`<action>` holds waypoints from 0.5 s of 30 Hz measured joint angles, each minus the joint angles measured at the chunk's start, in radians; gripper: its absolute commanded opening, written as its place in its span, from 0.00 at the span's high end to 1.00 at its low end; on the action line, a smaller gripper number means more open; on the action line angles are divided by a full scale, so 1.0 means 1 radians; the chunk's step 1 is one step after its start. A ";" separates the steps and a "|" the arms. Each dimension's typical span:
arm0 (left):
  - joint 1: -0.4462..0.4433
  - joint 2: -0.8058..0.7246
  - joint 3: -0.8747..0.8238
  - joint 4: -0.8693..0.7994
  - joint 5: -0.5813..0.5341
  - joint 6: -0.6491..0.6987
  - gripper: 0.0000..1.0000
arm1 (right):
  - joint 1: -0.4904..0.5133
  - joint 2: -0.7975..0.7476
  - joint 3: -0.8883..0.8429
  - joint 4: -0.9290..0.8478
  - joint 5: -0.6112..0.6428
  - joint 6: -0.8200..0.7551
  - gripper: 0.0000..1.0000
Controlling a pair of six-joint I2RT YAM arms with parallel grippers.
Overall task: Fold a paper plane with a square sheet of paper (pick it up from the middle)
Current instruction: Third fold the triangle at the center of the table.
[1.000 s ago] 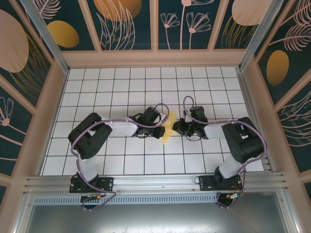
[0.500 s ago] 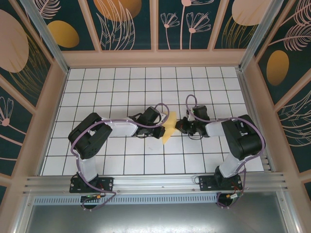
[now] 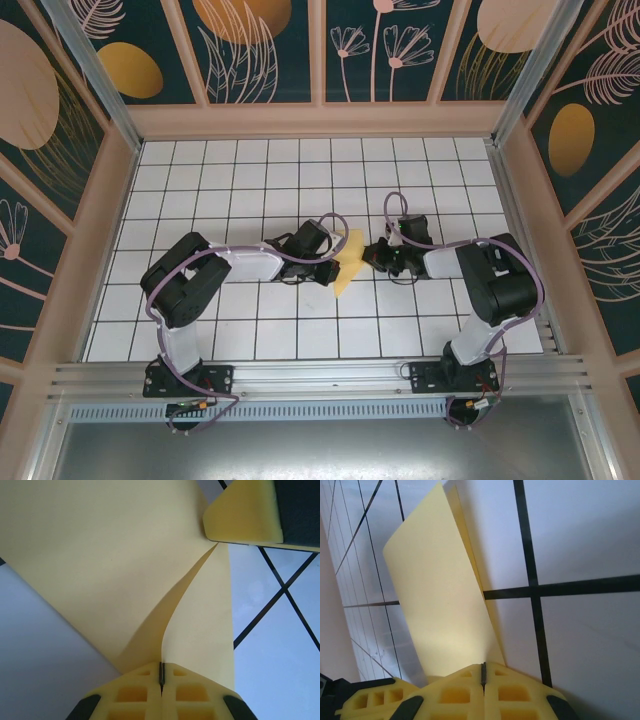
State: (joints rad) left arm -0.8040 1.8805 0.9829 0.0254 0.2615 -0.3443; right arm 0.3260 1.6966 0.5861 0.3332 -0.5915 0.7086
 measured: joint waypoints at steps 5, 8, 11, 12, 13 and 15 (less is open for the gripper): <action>0.000 0.000 0.000 0.000 -0.001 0.001 0.88 | 0.000 -0.002 0.000 -0.001 0.000 -0.001 1.00; 0.000 -0.002 0.000 -0.003 -0.009 0.003 0.78 | 0.000 -0.033 0.000 -0.038 0.014 -0.009 0.98; -0.001 -0.023 0.005 -0.037 -0.043 -0.003 0.70 | 0.000 -0.093 0.000 -0.077 0.031 -0.023 0.92; 0.000 -0.034 0.005 -0.053 -0.061 -0.003 0.66 | 0.000 -0.116 0.000 -0.087 0.037 -0.026 0.90; 0.000 -0.046 0.005 -0.067 -0.077 -0.009 0.65 | -0.001 -0.138 0.000 -0.095 0.042 -0.028 0.87; 0.001 -0.077 0.005 -0.090 -0.112 -0.019 0.59 | -0.004 -0.177 0.000 -0.109 0.053 -0.029 0.81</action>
State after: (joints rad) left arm -0.8032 1.8030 0.9878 -0.0647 0.1493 -0.3634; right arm 0.3222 1.5196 0.5858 0.2245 -0.5381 0.6792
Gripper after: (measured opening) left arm 0.368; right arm 0.140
